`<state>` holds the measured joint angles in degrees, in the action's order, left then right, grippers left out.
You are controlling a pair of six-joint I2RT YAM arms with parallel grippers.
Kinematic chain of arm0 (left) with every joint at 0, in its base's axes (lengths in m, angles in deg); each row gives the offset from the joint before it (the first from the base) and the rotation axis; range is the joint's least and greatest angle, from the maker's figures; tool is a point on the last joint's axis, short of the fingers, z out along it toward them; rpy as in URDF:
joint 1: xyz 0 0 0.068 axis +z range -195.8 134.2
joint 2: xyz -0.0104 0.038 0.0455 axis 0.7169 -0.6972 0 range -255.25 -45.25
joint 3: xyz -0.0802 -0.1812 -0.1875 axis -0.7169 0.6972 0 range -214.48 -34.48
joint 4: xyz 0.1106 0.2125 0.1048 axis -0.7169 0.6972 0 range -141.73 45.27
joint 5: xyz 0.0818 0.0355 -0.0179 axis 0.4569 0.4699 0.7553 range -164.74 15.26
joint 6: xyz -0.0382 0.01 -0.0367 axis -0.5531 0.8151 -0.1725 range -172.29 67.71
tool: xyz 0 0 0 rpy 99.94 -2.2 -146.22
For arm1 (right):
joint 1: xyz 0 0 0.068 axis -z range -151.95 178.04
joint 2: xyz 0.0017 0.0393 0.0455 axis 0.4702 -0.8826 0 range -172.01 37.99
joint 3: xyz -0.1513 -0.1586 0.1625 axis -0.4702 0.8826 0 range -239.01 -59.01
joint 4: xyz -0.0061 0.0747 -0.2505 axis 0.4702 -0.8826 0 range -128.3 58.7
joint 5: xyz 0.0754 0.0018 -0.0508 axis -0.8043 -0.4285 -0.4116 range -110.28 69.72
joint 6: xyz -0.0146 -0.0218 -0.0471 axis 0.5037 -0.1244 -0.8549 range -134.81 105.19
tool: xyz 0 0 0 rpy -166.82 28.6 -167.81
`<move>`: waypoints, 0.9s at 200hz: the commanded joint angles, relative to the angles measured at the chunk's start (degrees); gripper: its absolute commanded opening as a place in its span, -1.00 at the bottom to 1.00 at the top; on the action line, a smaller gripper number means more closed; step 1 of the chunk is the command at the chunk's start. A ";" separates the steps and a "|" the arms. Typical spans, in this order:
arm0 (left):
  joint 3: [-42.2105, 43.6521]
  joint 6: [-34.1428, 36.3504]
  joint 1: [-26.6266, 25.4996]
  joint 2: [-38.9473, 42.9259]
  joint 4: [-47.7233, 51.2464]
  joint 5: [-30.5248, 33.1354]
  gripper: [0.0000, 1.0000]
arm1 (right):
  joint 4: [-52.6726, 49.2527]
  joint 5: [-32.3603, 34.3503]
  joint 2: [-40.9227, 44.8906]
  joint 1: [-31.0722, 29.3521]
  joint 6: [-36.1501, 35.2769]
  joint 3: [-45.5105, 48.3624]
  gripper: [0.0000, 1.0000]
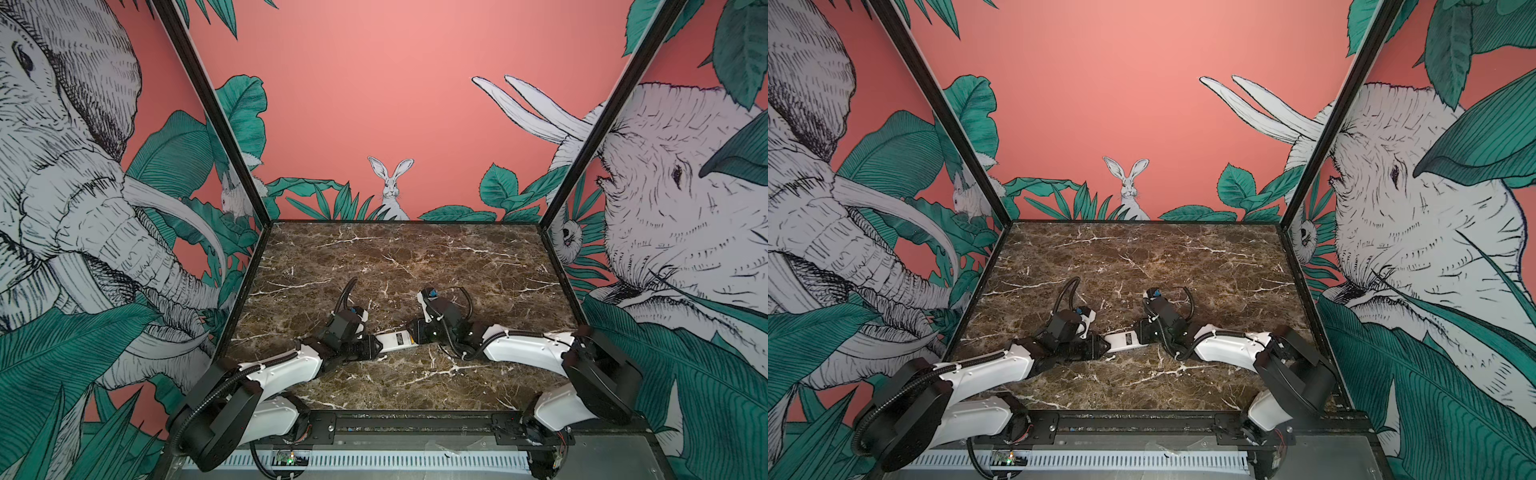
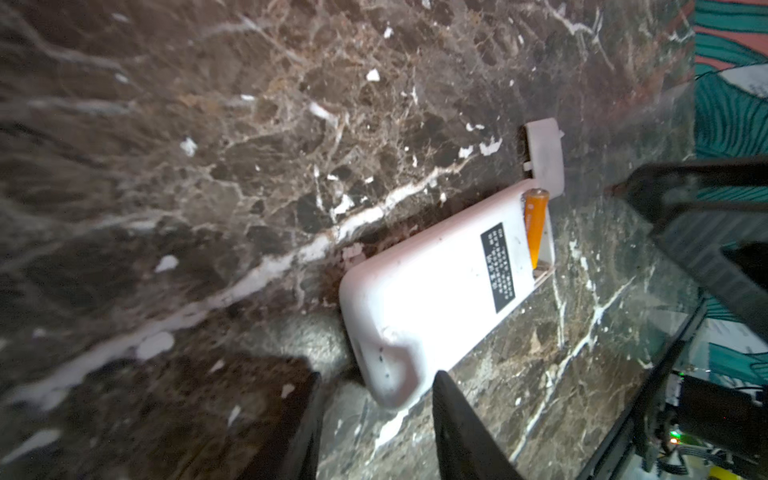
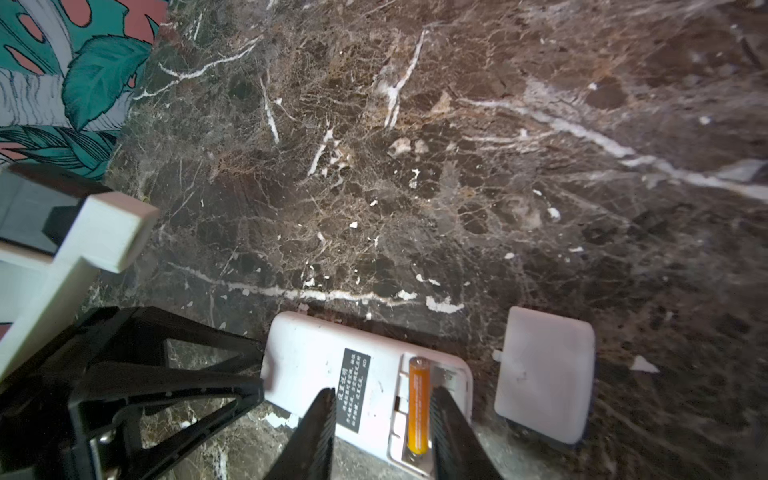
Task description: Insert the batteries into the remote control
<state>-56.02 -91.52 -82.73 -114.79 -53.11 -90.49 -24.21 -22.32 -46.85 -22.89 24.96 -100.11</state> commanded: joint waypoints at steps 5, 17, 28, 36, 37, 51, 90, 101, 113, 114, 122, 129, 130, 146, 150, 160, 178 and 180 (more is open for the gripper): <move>-2.38 3.14 -0.01 1.69 6.32 1.34 -0.05 | -8.07 5.00 5.53 -0.05 -12.29 -2.69 -0.01; -3.10 3.77 0.01 1.67 7.17 1.03 -0.03 | -11.60 5.30 7.83 0.55 -19.75 -4.02 0.20; -3.65 4.13 0.01 1.52 7.32 0.27 -0.02 | -15.52 4.54 8.76 1.16 -27.51 -6.00 0.36; -3.92 4.18 0.01 1.32 7.01 -0.58 -0.02 | -18.31 3.53 8.85 1.60 -33.38 -7.58 0.45; -3.94 4.21 0.10 1.24 6.92 -0.68 -0.02 | -18.68 3.40 8.79 1.66 -34.11 -7.72 0.46; -4.31 4.21 0.32 0.61 5.86 -2.38 -0.02 | -22.03 -1.72 7.93 3.17 -43.42 -9.59 0.58; -5.27 4.68 0.92 -1.18 5.43 -5.72 -0.03 | -22.28 -15.33 4.33 7.07 -64.46 -10.42 0.60; -5.35 4.76 0.90 -1.13 5.73 -6.10 -0.03 | -21.94 -16.66 3.30 7.25 -68.87 -10.55 0.59; -5.85 5.58 0.89 -1.14 6.84 -6.14 -0.03 | -22.88 -16.97 1.77 7.28 -73.34 -11.31 0.57; -5.87 5.61 0.89 -1.18 6.93 -6.14 -0.03 | -22.94 -17.00 1.60 7.31 -73.52 -11.43 0.57; -6.21 6.21 0.90 -1.44 7.52 -6.05 -0.03 | -23.68 -16.89 0.43 7.42 -75.89 -12.15 0.55; -6.39 6.56 0.93 -1.71 7.76 -5.99 -0.03 | -24.20 -17.00 -0.56 7.46 -77.43 -12.94 0.54; -6.44 6.59 0.96 -1.77 7.74 -6.02 -0.03 | -24.26 -17.02 -0.71 7.45 -77.67 -12.99 0.53; -6.76 6.78 1.07 -3.04 7.51 -6.28 -0.03 | -24.06 -17.25 -2.65 7.55 -80.46 -14.03 0.50; -6.89 6.72 1.16 -3.34 7.38 -6.35 -0.04 | -24.13 -17.23 -3.12 7.58 -81.04 -14.40 0.49; -7.02 6.64 1.16 -4.04 7.31 -6.62 -0.05 | -24.57 -17.15 -4.31 7.65 -82.29 -15.47 0.47; -7.25 6.57 1.29 -4.48 7.64 -6.49 -0.06 | -24.85 -16.40 -6.19 7.69 -84.07 -16.71 0.43; -7.28 6.56 1.25 -4.49 7.70 -6.45 -0.06 | -24.78 -16.30 -6.34 7.70 -84.24 -16.79 0.43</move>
<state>-62.05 -85.66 -81.96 -118.86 -47.10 -96.46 -48.45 -37.58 -51.51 -15.42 -52.53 -114.43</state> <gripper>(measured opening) 0.471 0.724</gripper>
